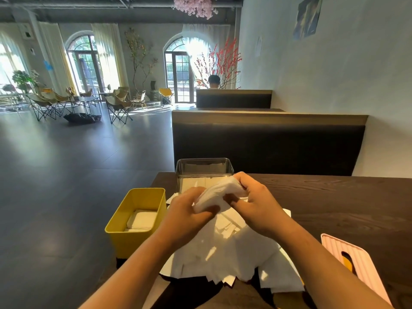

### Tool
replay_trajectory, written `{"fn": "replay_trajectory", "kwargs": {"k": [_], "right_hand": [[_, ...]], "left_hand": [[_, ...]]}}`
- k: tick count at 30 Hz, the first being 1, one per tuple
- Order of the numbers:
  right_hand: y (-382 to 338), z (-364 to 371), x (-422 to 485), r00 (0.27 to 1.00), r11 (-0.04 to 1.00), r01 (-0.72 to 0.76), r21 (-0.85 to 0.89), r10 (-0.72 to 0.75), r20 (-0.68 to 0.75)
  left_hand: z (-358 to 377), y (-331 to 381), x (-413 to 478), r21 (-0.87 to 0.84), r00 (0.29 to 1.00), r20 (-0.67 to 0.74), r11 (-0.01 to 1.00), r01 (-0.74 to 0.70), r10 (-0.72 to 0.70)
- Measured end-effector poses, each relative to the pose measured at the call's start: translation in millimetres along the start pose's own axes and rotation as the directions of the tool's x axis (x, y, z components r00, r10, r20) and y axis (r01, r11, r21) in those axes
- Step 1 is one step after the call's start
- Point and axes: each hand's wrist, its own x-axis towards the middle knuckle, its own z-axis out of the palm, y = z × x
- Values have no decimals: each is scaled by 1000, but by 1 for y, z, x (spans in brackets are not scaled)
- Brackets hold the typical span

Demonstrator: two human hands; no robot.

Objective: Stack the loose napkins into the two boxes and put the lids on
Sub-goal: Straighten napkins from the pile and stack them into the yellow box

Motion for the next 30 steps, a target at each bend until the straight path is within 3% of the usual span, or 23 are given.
{"fn": "replay_trajectory", "kwargs": {"k": [3, 6, 12, 18, 22, 27, 30], "right_hand": [[-10, 6, -10, 996, 976, -62, 209, 74, -50], [-17, 20, -27, 980, 900, -124, 417, 176, -89], [-11, 72, -72, 975, 826, -160, 541, 218, -45], [3, 105, -107, 961, 822, -262, 506, 268, 62], [8, 111, -120, 956, 899, -287, 331, 249, 153], [7, 113, -129, 950, 949, -243, 200, 192, 245], [9, 115, -129, 970, 963, -180, 199, 140, 199]], "left_hand": [[-11, 9, -13, -179, 993, -103, 983, 38, -57], [-18, 13, -37, -366, 985, -118, 928, 75, -126], [-21, -5, -96, -391, 968, -58, 898, 203, -244], [-20, -30, -148, -277, 938, 16, 899, 338, -347], [-15, -32, -161, -251, 942, 27, 910, 330, -335], [-7, -36, -164, -223, 946, 73, 919, 324, -316], [-4, -37, -163, -243, 959, 65, 928, 284, -276]]}}
